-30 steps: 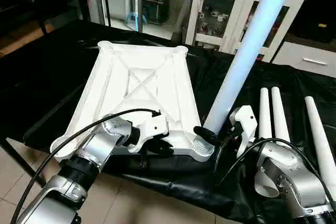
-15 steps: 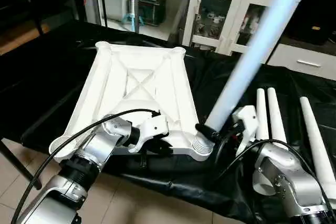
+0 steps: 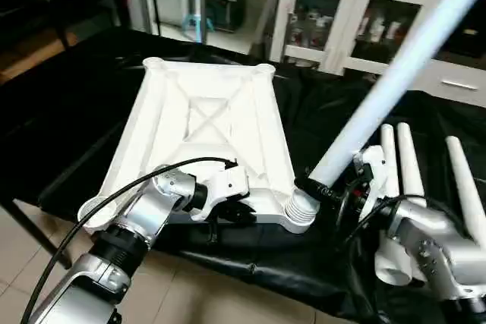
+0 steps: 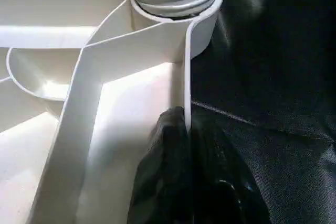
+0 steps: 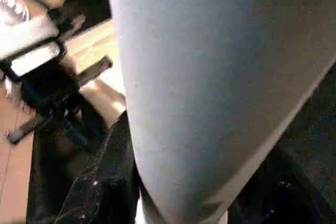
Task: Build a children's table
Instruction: Insert table leg to table base
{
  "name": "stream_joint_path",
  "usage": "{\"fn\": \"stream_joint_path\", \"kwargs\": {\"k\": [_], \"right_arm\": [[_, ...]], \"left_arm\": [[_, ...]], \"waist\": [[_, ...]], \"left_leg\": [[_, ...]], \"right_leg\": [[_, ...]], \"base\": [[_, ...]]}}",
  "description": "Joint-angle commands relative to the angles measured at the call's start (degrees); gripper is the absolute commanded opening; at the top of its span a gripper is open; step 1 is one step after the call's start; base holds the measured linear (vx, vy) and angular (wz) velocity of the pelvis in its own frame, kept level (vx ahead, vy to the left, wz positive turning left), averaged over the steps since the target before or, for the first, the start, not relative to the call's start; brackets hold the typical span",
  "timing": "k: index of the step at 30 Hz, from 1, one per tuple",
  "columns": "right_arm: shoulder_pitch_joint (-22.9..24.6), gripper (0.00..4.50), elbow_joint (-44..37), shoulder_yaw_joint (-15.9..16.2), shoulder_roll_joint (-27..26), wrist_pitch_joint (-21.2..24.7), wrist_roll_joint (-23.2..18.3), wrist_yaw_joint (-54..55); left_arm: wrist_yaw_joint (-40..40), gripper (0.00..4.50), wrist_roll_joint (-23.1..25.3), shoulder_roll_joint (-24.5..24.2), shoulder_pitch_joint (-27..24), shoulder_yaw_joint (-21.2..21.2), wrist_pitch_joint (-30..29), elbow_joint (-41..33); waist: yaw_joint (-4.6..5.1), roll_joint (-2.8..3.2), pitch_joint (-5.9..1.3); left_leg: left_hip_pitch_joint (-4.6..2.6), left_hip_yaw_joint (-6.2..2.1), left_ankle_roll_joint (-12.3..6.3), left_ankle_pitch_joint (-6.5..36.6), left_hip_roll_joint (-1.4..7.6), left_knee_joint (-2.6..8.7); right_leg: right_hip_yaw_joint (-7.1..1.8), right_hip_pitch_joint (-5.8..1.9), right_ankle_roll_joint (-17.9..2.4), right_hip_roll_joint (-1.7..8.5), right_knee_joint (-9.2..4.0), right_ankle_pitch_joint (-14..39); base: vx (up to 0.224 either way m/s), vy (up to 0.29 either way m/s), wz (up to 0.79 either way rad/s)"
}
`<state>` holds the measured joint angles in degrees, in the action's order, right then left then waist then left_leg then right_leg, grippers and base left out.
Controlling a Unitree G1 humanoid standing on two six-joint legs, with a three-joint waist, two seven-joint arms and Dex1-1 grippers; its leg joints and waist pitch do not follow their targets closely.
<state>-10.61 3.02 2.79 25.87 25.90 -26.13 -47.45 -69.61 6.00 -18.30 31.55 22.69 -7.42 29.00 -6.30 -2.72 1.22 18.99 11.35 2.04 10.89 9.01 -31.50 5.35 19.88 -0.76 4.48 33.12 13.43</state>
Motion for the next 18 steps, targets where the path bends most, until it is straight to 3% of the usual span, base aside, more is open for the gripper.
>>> {"fn": "stream_joint_path", "kwargs": {"k": [1, 18], "right_arm": [[2.1, 1.85, 3.42, 3.67, 2.72, 2.19, 6.48, -0.44], [4.99, 1.85, 1.25, 10.89, 5.83, -0.58, 10.75, -2.6]], "left_arm": [[-0.06, 0.0, 0.0, -0.31, -1.46, 0.9, 0.1, 2.73], [0.21, 0.0, 0.1, -0.59, -1.3, 0.86, 0.24, 2.85]], "waist": [[0.09, -0.6, -0.6], [0.06, -0.72, -0.56]], "left_leg": [[-0.58, -2.86, 0.02, 18.96, 5.92, 4.44], [-0.52, -3.19, 0.81, 21.02, 6.03, 4.71]], "right_leg": [[-4.54, 0.49, -5.44, 6.93, -5.66, 23.2], [-4.46, 0.35, -4.33, 6.93, -5.92, 25.83]], "base": [[0.0, 0.0, 0.0], [0.0, 0.0, 0.0]]}}
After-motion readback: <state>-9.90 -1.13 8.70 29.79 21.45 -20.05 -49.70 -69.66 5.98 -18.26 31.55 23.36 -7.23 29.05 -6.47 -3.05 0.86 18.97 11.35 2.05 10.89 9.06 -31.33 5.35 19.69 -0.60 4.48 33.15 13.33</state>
